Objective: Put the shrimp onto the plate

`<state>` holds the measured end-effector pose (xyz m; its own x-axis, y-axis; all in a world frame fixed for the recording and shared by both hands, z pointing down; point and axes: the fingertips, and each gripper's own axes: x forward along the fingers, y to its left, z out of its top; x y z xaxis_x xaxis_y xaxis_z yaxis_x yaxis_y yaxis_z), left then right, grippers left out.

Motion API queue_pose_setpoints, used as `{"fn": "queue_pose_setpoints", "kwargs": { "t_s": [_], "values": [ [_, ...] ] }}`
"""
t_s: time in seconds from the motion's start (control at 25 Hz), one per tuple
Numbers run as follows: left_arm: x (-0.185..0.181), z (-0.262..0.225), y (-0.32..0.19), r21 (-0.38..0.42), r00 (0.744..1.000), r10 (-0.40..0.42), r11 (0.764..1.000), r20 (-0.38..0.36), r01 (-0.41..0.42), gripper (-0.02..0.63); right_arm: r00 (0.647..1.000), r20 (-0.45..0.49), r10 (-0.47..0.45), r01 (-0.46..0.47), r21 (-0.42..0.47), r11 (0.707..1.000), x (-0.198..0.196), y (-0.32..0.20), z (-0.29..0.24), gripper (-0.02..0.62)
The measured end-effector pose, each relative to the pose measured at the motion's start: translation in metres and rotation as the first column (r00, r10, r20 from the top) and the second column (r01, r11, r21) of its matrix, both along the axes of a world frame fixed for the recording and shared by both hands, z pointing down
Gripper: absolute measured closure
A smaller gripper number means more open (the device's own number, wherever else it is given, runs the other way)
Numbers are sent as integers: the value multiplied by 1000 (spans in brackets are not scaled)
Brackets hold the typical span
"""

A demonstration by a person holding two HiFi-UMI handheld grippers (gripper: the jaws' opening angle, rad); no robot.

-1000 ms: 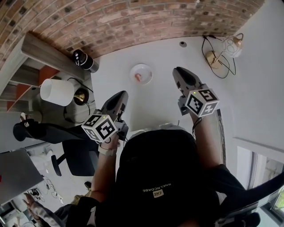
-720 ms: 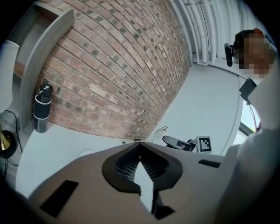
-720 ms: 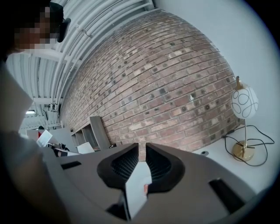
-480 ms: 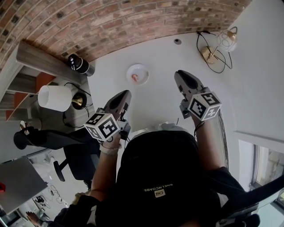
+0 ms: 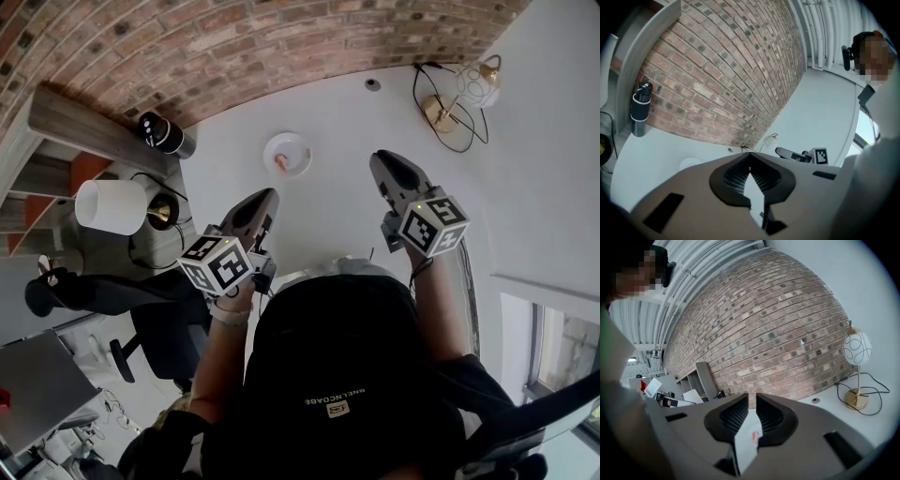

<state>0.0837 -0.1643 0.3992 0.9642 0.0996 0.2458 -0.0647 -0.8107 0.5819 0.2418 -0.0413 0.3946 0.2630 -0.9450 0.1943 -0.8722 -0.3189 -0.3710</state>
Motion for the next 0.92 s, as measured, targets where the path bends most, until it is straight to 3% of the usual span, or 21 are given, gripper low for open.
{"fn": "queue_pose_setpoints", "kwargs": {
  "t_s": [0.92],
  "values": [
    [0,3,-8,2,999,-36,999,14,36,603,999,48,-23,23,10,1000,7,-13,13,543]
  ]
}}
